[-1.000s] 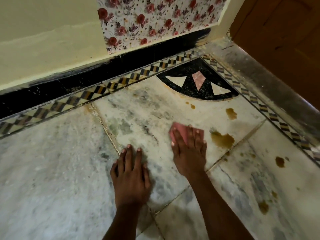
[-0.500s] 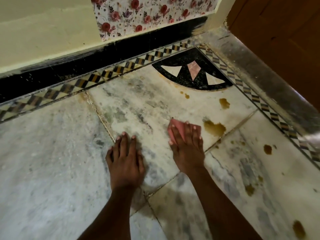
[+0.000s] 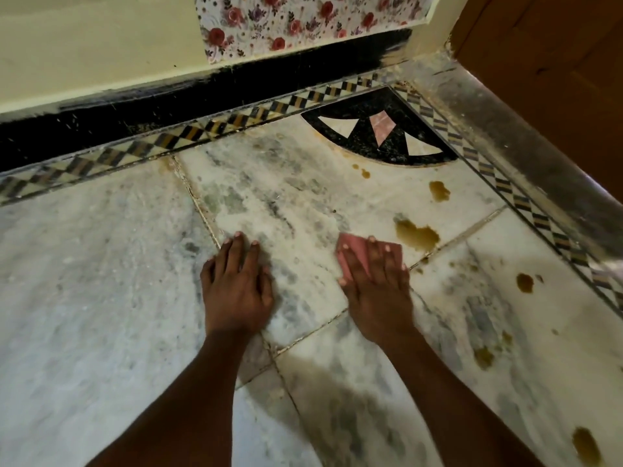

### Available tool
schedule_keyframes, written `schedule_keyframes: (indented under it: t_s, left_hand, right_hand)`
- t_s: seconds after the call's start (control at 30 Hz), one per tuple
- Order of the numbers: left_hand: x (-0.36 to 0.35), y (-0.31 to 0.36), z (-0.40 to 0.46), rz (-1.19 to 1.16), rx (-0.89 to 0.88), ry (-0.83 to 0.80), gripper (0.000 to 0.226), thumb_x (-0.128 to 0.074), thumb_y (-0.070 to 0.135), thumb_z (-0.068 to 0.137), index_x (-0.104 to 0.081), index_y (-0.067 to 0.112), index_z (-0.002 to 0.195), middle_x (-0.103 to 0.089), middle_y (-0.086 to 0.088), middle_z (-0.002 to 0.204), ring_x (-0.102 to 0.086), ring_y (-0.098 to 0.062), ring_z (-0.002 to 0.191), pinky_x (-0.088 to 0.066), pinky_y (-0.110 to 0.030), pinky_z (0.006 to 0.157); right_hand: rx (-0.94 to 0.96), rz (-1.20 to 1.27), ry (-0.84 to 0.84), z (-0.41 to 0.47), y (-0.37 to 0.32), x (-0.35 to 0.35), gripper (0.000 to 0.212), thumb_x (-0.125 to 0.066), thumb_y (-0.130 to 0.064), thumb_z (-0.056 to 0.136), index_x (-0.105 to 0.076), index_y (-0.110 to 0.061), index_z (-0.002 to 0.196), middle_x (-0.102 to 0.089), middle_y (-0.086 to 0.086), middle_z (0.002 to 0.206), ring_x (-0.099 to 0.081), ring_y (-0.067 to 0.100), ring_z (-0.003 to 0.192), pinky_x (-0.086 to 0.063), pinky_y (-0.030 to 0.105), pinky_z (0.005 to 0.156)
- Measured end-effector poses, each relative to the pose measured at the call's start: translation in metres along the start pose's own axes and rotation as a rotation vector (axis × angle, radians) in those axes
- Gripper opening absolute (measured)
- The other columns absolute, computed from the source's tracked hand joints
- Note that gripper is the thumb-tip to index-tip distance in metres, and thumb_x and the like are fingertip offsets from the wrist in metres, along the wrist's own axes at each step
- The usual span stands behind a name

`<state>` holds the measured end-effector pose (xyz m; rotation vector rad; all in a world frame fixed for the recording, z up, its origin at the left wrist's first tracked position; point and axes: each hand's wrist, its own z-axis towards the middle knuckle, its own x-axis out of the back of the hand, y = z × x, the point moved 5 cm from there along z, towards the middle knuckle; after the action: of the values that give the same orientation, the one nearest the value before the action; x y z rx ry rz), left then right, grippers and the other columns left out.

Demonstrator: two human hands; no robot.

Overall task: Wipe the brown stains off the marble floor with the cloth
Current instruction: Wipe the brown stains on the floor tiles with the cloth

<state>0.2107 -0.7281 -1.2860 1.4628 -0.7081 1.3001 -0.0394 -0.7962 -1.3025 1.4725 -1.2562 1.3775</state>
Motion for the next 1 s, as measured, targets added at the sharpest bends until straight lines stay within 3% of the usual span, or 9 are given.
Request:
schedule_keyframes:
  t_s: [0.13, 0.27, 0.4, 0.5, 0.6, 0.7, 0.8, 0.9, 1.0]
  left_hand:
    - [-0.002, -0.001, -0.003, 0.010, -0.018, 0.033, 0.060, -0.042, 0.044, 0.100, -0.054, 0.018, 0.152, -0.043, -0.011, 0.167, -0.038, -0.032, 0.155, -0.031, -0.053, 0.122]
    - [0.003, 0.004, -0.005, 0.000, -0.056, 0.048, 0.054, -0.040, 0.042, 0.102, -0.062, 0.013, 0.143, -0.053, -0.013, 0.159, -0.049, -0.035, 0.147, -0.039, -0.053, 0.117]
    - [0.004, 0.020, -0.037, 0.017, -0.148, 0.050, 0.052, -0.038, 0.039, 0.108, -0.056, 0.013, 0.150, -0.041, -0.012, 0.168, -0.049, -0.036, 0.146, -0.040, -0.053, 0.115]
    - [-0.010, 0.064, -0.087, -0.022, -0.261, 0.026, 0.054, -0.043, 0.038, 0.106, -0.051, 0.015, 0.154, -0.037, -0.009, 0.171, -0.045, -0.033, 0.150, -0.036, -0.049, 0.119]
    - [-0.024, 0.114, -0.128, -0.088, -0.285, -0.046, 0.056, -0.046, 0.032, 0.103, -0.049, 0.016, 0.156, -0.038, -0.007, 0.171, -0.041, -0.028, 0.155, -0.035, -0.050, 0.123]
    - [-0.027, 0.123, -0.134, -0.059, -0.239, -0.042, 0.054, -0.045, 0.031, 0.104, -0.051, 0.012, 0.155, -0.041, -0.008, 0.169, -0.041, -0.028, 0.155, -0.039, -0.051, 0.121]
    - [-0.029, 0.121, -0.128, -0.036, -0.242, -0.026, 0.052, -0.047, 0.033, 0.104, -0.055, 0.010, 0.150, -0.045, -0.011, 0.166, -0.045, -0.031, 0.152, -0.042, -0.050, 0.114]
    - [-0.027, 0.126, -0.129, -0.015, -0.224, -0.018, 0.052, -0.046, 0.035, 0.104, -0.056, 0.010, 0.149, -0.046, -0.012, 0.165, -0.045, -0.033, 0.150, -0.041, -0.050, 0.112]
    - [-0.025, 0.127, -0.128, 0.014, -0.229, -0.040, 0.055, -0.043, 0.038, 0.104, -0.052, 0.012, 0.151, -0.042, -0.010, 0.167, -0.042, -0.033, 0.152, -0.040, -0.051, 0.112]
  right_hand:
    - [0.004, 0.073, 0.030, 0.006, -0.044, -0.004, 0.068, -0.006, -0.069, 0.098, -0.003, -0.051, 0.164, -0.001, 0.007, 0.179, 0.005, 0.036, 0.165, 0.007, 0.053, 0.131]
    - [0.065, 0.050, 0.117, -0.057, -0.026, -0.009, 0.060, -0.019, -0.064, 0.104, -0.016, -0.055, 0.164, -0.011, 0.004, 0.179, -0.004, 0.033, 0.165, 0.000, 0.056, 0.130]
    - [-0.254, 0.070, 0.059, -0.098, 0.034, -0.012, 0.058, -0.009, -0.064, 0.105, 0.004, -0.059, 0.161, 0.010, 0.003, 0.179, 0.015, 0.031, 0.164, 0.014, 0.058, 0.126]
    - [-0.390, 0.146, 0.018, -0.082, 0.049, -0.011, 0.063, -0.004, -0.065, 0.102, 0.002, -0.056, 0.164, 0.014, 0.005, 0.178, 0.017, 0.033, 0.163, 0.014, 0.055, 0.129]
    - [-0.286, 0.143, 0.073, -0.080, 0.043, -0.007, 0.067, -0.008, -0.068, 0.098, -0.014, -0.055, 0.164, -0.001, 0.007, 0.179, 0.006, 0.036, 0.165, 0.013, 0.055, 0.129]
    - [-0.117, 0.032, 0.077, -0.116, 0.054, -0.007, 0.058, -0.013, -0.066, 0.103, -0.016, -0.060, 0.161, -0.001, -0.002, 0.180, 0.004, 0.028, 0.166, 0.016, 0.057, 0.126]
    - [-0.223, 0.019, 0.144, -0.148, 0.086, -0.010, 0.055, -0.023, -0.062, 0.107, -0.024, -0.057, 0.161, -0.014, -0.002, 0.178, -0.008, 0.026, 0.166, 0.006, 0.059, 0.129]
    - [-0.345, 0.070, 0.207, -0.124, 0.111, -0.010, 0.058, -0.028, -0.060, 0.106, -0.028, -0.049, 0.164, -0.021, 0.011, 0.176, -0.013, 0.039, 0.164, -0.009, 0.061, 0.130]
    - [-0.212, 0.061, 0.176, -0.090, 0.111, -0.004, 0.062, -0.022, -0.059, 0.109, -0.025, -0.039, 0.167, -0.017, 0.019, 0.176, -0.012, 0.046, 0.162, -0.013, 0.064, 0.129]
